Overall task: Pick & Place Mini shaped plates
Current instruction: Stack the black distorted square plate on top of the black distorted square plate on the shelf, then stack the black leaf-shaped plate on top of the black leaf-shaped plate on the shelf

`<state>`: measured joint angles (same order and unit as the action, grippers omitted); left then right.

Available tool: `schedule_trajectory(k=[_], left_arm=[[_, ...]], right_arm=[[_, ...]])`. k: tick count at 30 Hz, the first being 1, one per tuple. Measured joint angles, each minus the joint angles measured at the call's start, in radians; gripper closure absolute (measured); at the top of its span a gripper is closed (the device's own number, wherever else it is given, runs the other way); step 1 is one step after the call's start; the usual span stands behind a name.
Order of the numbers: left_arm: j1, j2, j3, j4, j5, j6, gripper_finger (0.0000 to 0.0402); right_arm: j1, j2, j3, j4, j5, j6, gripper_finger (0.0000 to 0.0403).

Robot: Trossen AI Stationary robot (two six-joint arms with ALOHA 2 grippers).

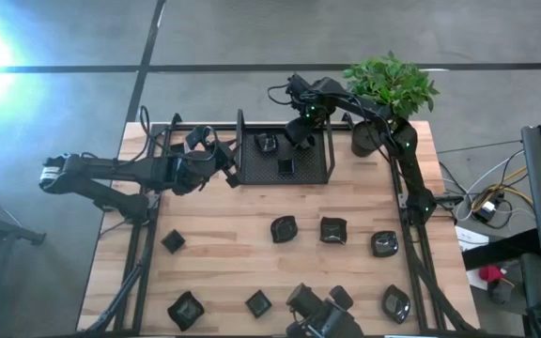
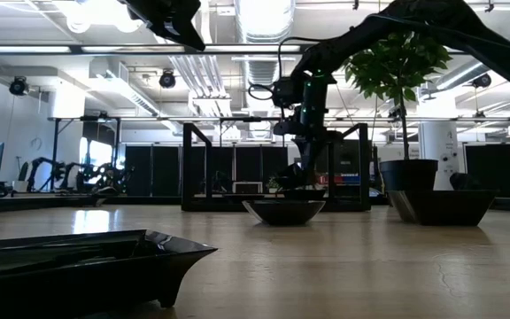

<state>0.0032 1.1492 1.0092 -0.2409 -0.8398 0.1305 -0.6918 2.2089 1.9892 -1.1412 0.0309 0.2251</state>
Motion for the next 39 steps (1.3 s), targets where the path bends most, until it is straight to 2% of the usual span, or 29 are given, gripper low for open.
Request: schedule_trajectory(k=[8,17,23,28,34,39], left_arm=[[0.000,0.000,0.000,0.000,0.000,0.000,0.0340],[0.000,0.000,0.000,0.000,0.000,0.000,0.0340],[0.000,0.000,0.000,0.000,0.000,0.001,0.0340],[0.000,0.000,0.000,0.000,0.000,0.004,0.0340],[0.000,-0.020,0.000,-0.003,0.000,0.005,0.0340],[0.000,-0.048,0.000,-0.007,0.000,0.005,0.0340]], right_arm=[[0.000,0.000,0.000,-0.001,-0.001,-0.008,0.0388],[0.000,-0.001,0.000,-0.004,-0.002,-0.015,0.0322],[0.001,-0.013,0.015,-0.026,-0.014,-0.015,0.0302],[0.001,-0.027,0.084,-0.097,-0.012,-0.016,0.0305],[0.025,-0.080,0.127,-0.108,0.002,-0.050,0.0331],[0.074,-0.144,0.124,-0.105,0.139,-0.067,0.0357]])
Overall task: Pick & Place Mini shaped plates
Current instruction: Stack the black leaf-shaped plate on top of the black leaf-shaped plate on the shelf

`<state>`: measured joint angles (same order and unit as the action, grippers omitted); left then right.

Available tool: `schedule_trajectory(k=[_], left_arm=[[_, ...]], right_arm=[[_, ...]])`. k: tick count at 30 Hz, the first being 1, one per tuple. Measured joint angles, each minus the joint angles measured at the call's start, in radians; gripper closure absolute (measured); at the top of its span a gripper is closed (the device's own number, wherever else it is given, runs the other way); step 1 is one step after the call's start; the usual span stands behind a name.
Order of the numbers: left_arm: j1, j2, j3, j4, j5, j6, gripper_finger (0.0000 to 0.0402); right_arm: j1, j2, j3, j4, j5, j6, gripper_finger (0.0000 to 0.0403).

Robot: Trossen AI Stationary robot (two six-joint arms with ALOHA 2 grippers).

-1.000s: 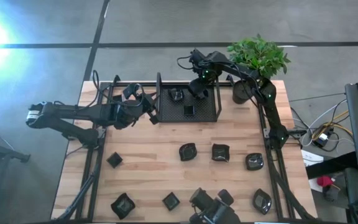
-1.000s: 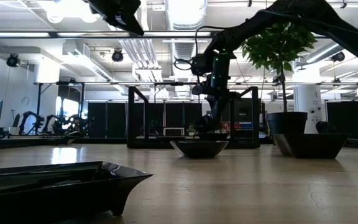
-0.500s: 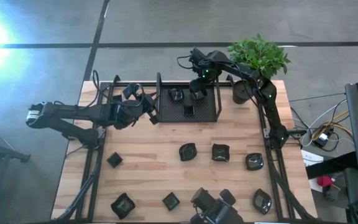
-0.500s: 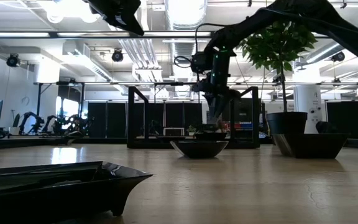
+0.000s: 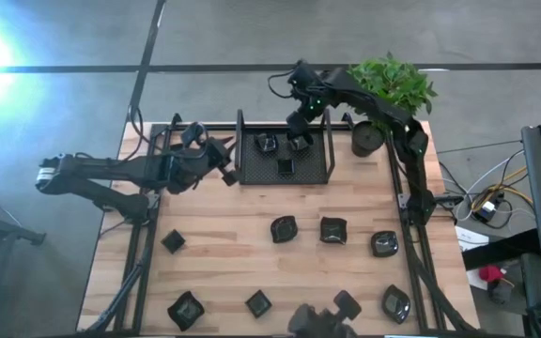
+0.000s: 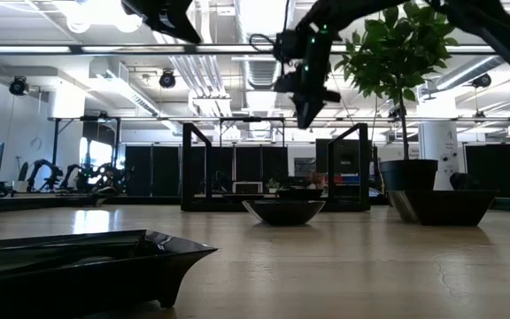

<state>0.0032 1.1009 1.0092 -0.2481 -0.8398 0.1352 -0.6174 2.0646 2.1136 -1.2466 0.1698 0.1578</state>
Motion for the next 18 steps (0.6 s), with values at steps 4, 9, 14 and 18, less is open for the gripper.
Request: schedule_trajectory(k=[4,9,14,18], left_arm=[[0.000,-0.024,0.000,-0.008,0.000,0.000,0.0340],[0.000,-0.052,0.000,-0.071,0.000,-0.005,0.0340],[0.000,-0.089,0.000,-0.178,0.000,-0.058,0.0340],[0.000,-0.116,0.000,-0.300,0.002,-0.146,0.0340]], right_arm=[[0.051,-0.051,-0.006,0.001,0.044,-0.023,0.0372],[0.129,-0.108,-0.008,0.002,0.097,-0.049,0.0381],[0.220,-0.178,-0.022,0.003,0.178,-0.054,0.0385],[0.300,-0.234,-0.050,0.005,0.232,-0.054,0.0385]])
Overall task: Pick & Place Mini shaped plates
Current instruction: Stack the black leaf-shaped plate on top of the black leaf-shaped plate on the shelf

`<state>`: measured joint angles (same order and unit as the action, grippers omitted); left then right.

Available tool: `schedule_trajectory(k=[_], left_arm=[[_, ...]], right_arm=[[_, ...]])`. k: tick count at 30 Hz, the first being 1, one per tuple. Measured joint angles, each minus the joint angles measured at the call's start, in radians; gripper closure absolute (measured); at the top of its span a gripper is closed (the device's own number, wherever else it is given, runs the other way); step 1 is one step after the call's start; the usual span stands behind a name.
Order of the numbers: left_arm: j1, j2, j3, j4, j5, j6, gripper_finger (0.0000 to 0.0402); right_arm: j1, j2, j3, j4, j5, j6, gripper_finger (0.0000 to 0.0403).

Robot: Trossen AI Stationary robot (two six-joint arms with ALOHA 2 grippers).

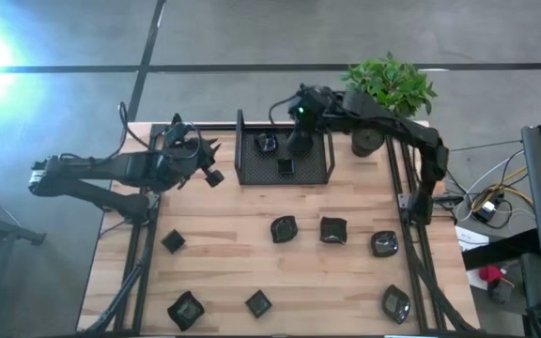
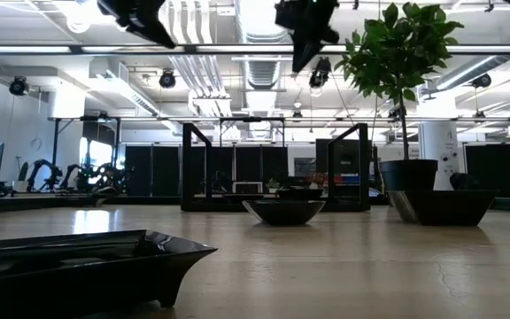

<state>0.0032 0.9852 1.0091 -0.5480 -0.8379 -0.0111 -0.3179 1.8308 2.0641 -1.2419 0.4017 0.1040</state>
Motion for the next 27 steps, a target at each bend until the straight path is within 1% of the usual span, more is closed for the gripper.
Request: schedule_trajectory(k=[3,5,10,17,22,25,27], left_arm=[[0.000,-0.011,0.000,-0.114,0.015,-0.058,0.0340],[0.000,-0.011,0.000,-0.186,0.053,-0.095,0.0340],[-0.013,-0.002,0.000,-0.312,0.240,-0.161,0.0340],[-0.062,0.014,0.000,-0.458,0.453,-0.272,0.0340],[-0.149,0.030,0.000,-0.517,0.619,-0.276,0.0340],[-0.228,0.035,0.000,-0.513,0.670,-0.269,0.0340],[-0.291,0.038,0.000,-0.507,0.674,-0.282,0.0340]], right_arm=[[0.056,-0.037,-0.024,0.001,0.039,0.003,0.0385],[0.093,-0.056,-0.042,0.001,0.052,0.005,0.0385],[0.185,-0.103,-0.103,0.031,0.052,0.006,0.0385],[0.296,-0.181,-0.229,0.100,0.052,0.017,0.0385],[0.353,-0.265,-0.346,0.143,0.052,0.063,0.0385],[0.379,-0.322,-0.416,0.189,0.052,0.091,0.0385],[0.392,-0.362,-0.463,0.231,0.051,0.103,0.0385]])
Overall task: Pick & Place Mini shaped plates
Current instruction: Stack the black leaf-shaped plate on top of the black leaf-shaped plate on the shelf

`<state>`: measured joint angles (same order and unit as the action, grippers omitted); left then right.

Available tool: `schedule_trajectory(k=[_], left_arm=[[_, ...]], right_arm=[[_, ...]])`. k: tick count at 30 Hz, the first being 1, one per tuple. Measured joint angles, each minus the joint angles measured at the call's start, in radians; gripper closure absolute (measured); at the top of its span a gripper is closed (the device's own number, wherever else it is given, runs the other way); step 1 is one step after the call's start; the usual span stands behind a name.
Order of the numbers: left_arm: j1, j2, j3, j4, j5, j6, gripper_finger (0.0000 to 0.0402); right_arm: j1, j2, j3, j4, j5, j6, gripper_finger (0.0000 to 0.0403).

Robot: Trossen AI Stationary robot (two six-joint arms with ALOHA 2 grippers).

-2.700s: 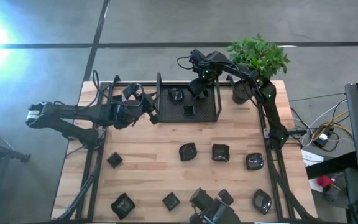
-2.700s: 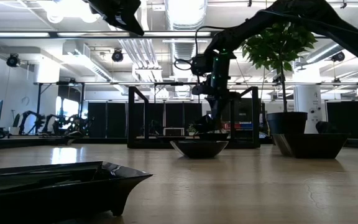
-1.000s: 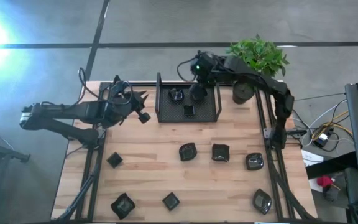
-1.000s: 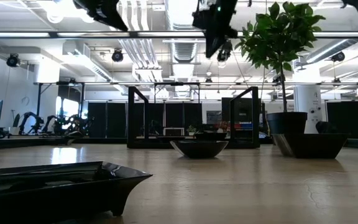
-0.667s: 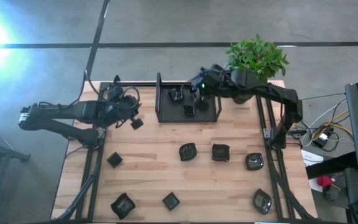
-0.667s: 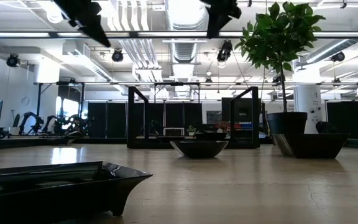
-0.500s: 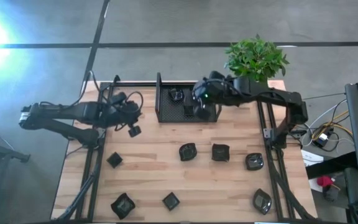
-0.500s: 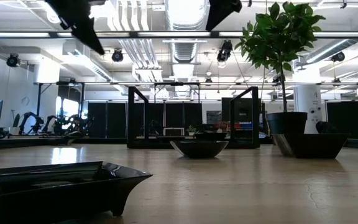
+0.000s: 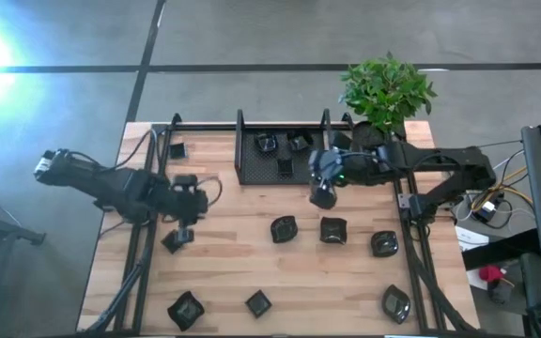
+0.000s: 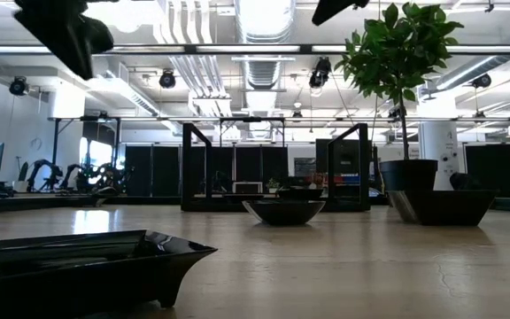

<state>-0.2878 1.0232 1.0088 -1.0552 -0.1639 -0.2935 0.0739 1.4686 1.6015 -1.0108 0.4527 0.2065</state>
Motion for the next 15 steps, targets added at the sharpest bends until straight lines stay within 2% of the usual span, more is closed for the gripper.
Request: schedule_trajectory(k=[9,13,15], left_arm=[[-0.295,0.079,0.000,0.086,-0.020,-0.082,0.0340],[-0.396,0.146,0.000,0.143,-0.021,-0.097,0.0340],[-0.425,0.182,0.000,0.169,-0.054,-0.073,0.0340]], right_arm=[[0.043,-0.148,-0.196,0.139,-0.009,0.007,0.0385],[0.066,-0.194,-0.270,0.220,-0.009,0.002,0.0385],[0.077,-0.213,-0.298,0.257,-0.010,0.000,0.0385]])
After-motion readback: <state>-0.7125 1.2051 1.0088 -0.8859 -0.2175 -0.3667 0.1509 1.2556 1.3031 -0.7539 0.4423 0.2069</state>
